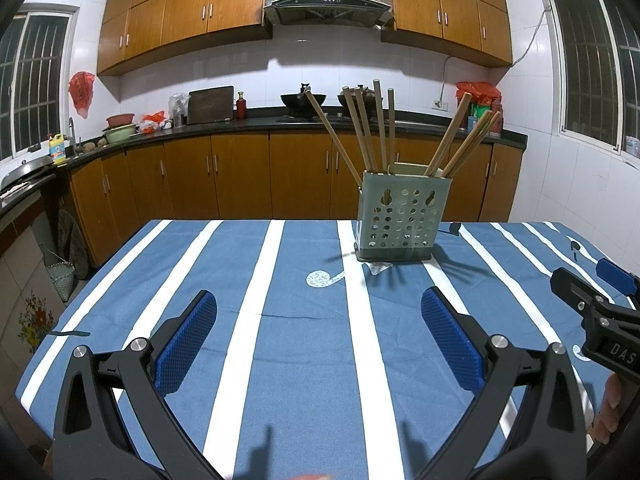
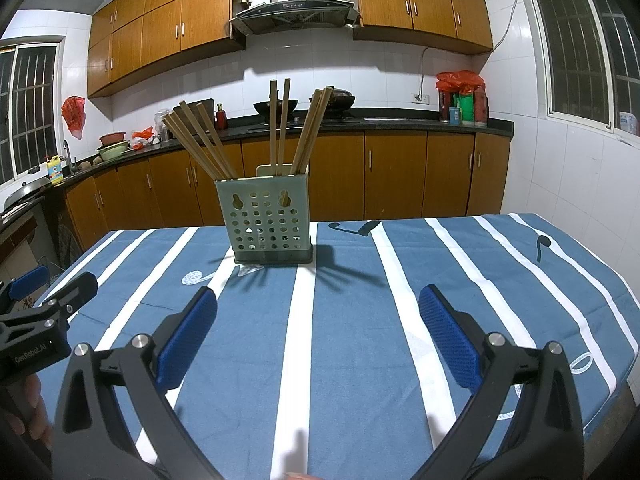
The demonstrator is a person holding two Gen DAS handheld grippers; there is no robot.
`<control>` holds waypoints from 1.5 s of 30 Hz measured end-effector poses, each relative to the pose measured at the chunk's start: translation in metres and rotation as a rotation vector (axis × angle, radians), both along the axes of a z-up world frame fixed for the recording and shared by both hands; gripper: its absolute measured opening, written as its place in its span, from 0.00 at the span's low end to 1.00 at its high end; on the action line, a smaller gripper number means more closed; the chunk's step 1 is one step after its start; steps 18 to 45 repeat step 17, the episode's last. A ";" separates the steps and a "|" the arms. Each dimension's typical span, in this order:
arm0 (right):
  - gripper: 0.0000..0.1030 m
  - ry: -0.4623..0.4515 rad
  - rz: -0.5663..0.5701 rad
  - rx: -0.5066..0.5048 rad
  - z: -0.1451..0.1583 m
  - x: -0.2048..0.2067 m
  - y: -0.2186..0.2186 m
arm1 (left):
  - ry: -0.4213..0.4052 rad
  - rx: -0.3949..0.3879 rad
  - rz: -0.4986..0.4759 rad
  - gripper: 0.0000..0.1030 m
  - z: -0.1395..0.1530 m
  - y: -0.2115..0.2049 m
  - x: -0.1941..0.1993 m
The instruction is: Organize utensils
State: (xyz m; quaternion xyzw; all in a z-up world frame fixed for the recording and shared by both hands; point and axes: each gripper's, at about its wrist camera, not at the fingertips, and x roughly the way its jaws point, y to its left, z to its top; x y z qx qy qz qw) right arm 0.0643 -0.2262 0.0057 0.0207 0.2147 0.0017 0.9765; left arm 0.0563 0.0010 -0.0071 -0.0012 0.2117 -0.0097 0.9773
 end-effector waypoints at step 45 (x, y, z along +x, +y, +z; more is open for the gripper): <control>0.96 0.001 0.000 0.001 0.001 0.000 -0.001 | 0.006 -0.002 0.005 0.98 -0.002 0.003 0.000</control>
